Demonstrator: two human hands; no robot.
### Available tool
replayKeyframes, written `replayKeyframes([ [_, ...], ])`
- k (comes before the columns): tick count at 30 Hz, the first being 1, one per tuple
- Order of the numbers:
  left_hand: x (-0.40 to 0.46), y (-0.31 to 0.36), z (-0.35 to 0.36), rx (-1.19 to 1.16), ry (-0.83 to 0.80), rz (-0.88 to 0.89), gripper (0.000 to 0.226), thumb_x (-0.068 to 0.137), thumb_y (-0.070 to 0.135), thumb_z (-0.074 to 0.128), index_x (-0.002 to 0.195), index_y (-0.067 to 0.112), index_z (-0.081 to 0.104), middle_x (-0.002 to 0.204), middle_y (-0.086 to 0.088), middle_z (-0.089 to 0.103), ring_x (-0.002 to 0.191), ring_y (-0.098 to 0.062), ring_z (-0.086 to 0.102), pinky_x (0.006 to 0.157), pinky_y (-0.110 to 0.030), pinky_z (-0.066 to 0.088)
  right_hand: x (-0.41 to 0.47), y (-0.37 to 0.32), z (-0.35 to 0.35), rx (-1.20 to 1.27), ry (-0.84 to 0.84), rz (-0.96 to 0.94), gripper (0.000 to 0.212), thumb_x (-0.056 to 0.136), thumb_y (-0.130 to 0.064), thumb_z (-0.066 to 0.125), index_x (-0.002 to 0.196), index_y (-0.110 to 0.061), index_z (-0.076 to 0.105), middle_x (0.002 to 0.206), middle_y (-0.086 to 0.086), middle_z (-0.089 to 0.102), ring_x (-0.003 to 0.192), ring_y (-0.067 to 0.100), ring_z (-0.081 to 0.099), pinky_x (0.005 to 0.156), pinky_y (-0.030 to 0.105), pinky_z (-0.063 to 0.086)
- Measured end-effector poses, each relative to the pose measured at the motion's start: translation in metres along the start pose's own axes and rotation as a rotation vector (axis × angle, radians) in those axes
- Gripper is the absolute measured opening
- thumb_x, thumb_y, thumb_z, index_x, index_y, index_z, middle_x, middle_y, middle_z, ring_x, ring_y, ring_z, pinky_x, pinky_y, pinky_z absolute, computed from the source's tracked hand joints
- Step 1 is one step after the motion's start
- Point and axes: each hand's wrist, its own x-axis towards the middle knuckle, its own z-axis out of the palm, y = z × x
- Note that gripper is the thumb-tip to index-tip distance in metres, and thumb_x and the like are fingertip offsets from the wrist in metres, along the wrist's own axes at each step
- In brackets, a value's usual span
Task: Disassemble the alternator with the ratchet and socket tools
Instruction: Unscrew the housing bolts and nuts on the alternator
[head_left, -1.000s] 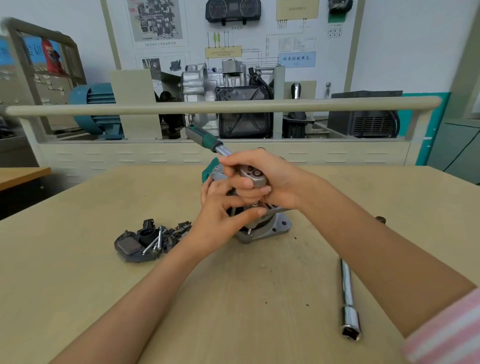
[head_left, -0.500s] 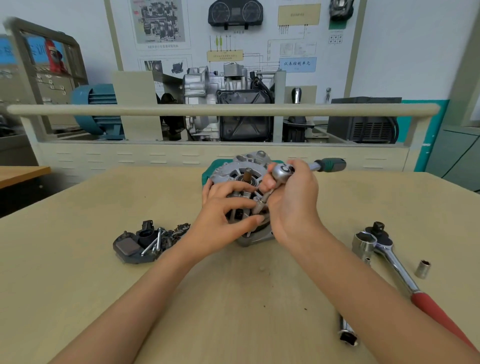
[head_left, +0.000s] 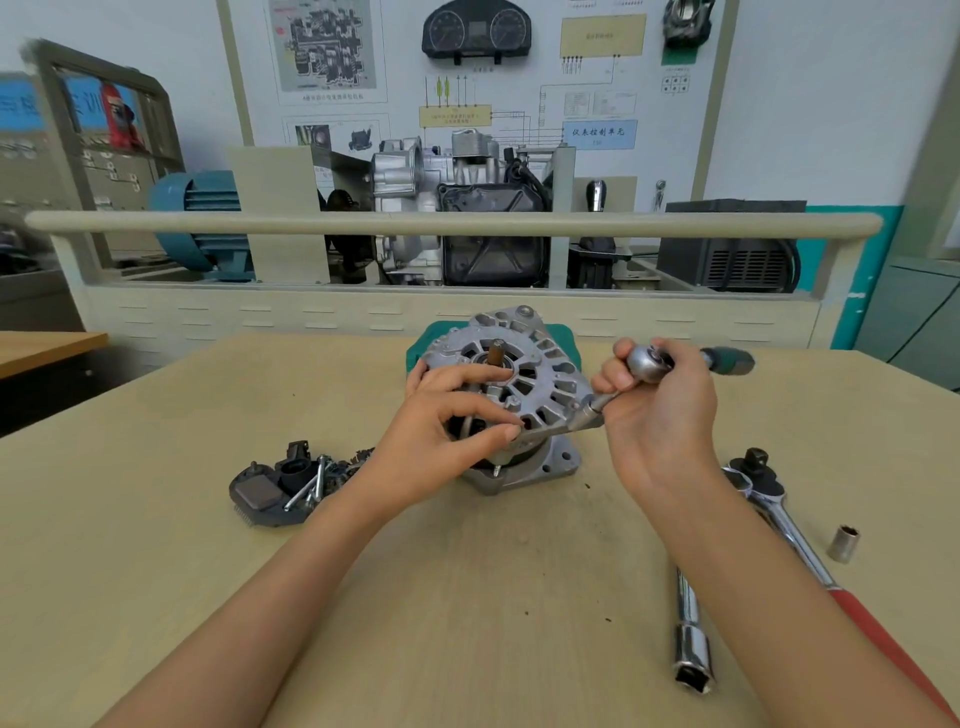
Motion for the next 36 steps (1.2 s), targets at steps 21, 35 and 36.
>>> replayKeyframes([
  [21,0.009,0.006,-0.004,-0.003,-0.022,-0.002,0.022,0.071,0.019,0.078,0.072,0.039,0.069,0.101,0.016,0.060,0.108,0.003,0.050,0.090,-0.009,0.039,-0.007,0.005,-0.009,0.022,-0.111,0.123,0.023,0.095,-0.011,0.030,0.073,-0.015,0.032,0.057,0.002,0.043,0.040,0.009,0.027,0.045,0.021,0.029],
  [35,0.005,0.007,-0.010,-0.030,-0.116,0.006,0.037,0.075,0.019,0.075,0.110,0.025,0.065,0.119,0.016,0.058,0.116,0.008,0.046,0.102,-0.012,0.032,0.005,0.023,0.031,-0.373,-0.442,0.254,0.016,0.097,-0.008,0.034,0.082,-0.013,0.034,0.054,0.002,0.047,0.036,0.007,0.027,0.039,0.019,0.026],
  [36,0.006,0.007,-0.011,-0.034,-0.123,0.008,0.036,0.077,0.018,0.074,0.112,0.022,0.066,0.121,0.014,0.058,0.117,0.007,0.045,0.103,-0.013,0.031,0.006,0.023,0.031,-0.418,-0.458,0.288,0.015,0.096,-0.008,0.034,0.082,-0.012,0.035,0.053,0.002,0.047,0.035,0.007,0.027,0.039,0.019,0.026],
])
